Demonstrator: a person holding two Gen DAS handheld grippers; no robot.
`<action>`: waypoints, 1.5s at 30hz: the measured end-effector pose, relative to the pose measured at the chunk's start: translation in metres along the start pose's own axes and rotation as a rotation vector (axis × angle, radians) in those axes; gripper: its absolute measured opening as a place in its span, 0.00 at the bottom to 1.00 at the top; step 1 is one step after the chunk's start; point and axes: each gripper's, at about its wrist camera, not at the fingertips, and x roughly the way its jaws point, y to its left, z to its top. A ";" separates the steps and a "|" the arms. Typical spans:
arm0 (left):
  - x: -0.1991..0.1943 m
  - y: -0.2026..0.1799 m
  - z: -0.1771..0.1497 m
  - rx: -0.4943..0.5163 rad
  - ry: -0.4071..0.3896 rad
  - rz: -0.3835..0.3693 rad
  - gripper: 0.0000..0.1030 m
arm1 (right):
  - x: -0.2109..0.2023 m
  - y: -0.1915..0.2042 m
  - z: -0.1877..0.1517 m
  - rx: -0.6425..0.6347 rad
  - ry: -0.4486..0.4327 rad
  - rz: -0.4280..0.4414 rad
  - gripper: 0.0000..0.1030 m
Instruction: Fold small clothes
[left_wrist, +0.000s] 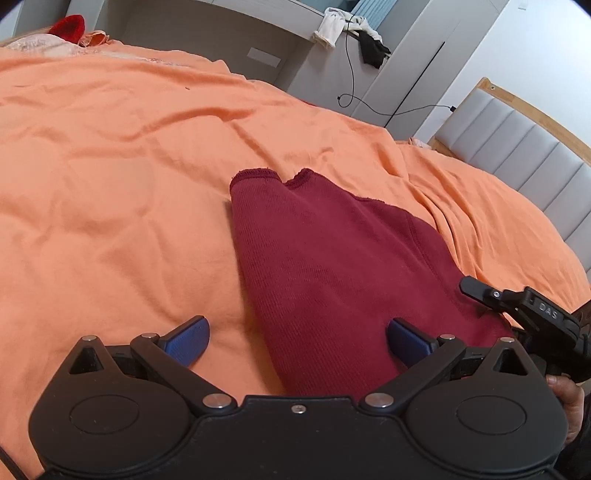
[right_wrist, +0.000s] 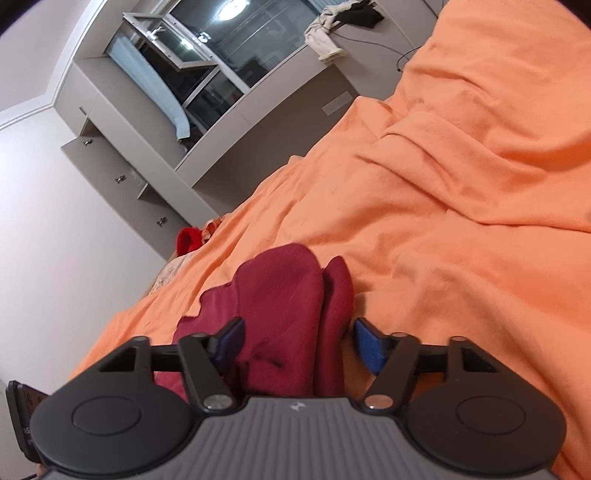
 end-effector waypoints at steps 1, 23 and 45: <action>0.000 -0.001 -0.001 0.006 0.000 0.002 0.99 | 0.000 0.003 0.000 -0.021 -0.003 -0.017 0.44; 0.001 -0.003 -0.004 0.026 -0.011 0.012 1.00 | -0.002 0.019 -0.005 -0.158 -0.007 -0.052 0.38; -0.012 -0.045 0.003 0.157 -0.065 0.069 0.24 | -0.005 0.025 -0.015 -0.197 -0.049 -0.079 0.26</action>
